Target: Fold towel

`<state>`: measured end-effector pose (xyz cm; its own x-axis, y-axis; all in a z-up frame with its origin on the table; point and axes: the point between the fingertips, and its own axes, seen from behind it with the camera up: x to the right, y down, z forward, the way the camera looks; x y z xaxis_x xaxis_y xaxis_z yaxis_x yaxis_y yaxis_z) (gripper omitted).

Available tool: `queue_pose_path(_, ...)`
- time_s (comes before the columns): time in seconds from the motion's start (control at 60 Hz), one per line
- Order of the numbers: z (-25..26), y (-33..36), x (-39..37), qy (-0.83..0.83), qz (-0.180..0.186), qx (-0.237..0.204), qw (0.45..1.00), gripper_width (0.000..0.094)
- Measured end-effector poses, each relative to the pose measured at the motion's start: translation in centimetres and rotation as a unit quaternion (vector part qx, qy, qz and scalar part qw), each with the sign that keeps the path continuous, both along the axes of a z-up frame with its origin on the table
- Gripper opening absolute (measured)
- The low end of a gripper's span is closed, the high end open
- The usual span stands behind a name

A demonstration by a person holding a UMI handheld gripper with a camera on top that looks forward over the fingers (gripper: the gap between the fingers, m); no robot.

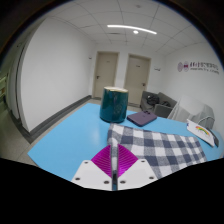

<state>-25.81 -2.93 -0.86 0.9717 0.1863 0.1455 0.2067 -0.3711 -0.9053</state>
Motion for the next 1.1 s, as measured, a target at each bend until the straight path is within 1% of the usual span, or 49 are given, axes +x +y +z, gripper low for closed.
queue_pose_path(0.067,0.2,0.0,0.0,0.005,0.005,0.0,1.0,0.0014)
queue_pose_path(0.117,0.7,0.1,0.0,0.01,0.013,-0.01,1.0,0.0007)
queue_pose_path(0.167,3.1,0.3,0.2,0.033,0.015,0.006,0.999,0.0006)
queue_pose_path(0.2,5.3,0.6,1.4,0.045,0.005,0.024,0.999,0.0006)
queue_pose_path(0.267,10.3,1.3,5.3,0.074,-0.03,0.055,0.995,0.0006)
queue_pose_path(0.317,13.3,1.9,8.6,0.091,-0.053,0.064,0.992,0.0009)
queue_pose_path(0.367,14.9,2.4,12.4,0.085,-0.069,0.067,0.992,0.0022)
queue_pose_path(0.4,14.7,2.5,14.8,0.072,-0.074,0.053,0.993,0.0028)
queue_pose_path(0.433,13.8,2.5,17.6,0.064,-0.091,0.036,0.993,0.003)
queue_pose_path(0.533,8.8,2.0,25.7,0.066,-0.176,-0.019,0.982,0.0031)
queue_pose_path(0.567,7.0,1.7,27.6,0.064,-0.195,-0.034,0.978,0.0032)
queue_pose_path(0.65,3.4,1.0,31.1,0.055,-0.226,-0.068,0.97,0.0031)
queue_pose_path(0.7,2.2,0.8,32.0,0.065,-0.238,-0.072,0.966,0.0041)
queue_pose_path(0.75,2.0,0.7,32.3,0.075,-0.243,-0.07,0.965,0.006)
queue_pose_path(0.8,2.2,0.5,32.3,0.073,-0.245,-0.069,0.964,0.0126)
queue_pose_path(0.817,2.3,0.3,32.3,0.07,-0.246,-0.073,0.964,0.0227)
queue_pose_path(0.833,2.5,0.0,32.3,0.065,-0.249,-0.077,0.963,0.0238)
queue_pose_path(0.85,2.6,-0.3,32.4,0.059,-0.253,-0.081,0.962,0.0364)
queue_pose_path(0.867,2.8,-0.7,32.5,0.054,-0.256,-0.084,0.961,0.0451)
queue_pose_path(0.883,3.3,-1.0,32.5,0.05,-0.257,-0.085,0.961,0.0518)
queue_pose_path(0.917,4.4,-1.4,32.0,0.048,-0.253,-0.078,0.963,0.0764)
queue_pose_path(0.95,5.6,-2.0,31.4,0.051,-0.248,-0.07,0.965,0.0865)
queue_pose_path(1.0,7.2,-3.2,30.1,0.059,-0.239,-0.064,0.967,0.0841)
queue_pose_path(1.1,10.4,-7.0,27.6,0.054,-0.232,-0.054,0.97,0.0838)
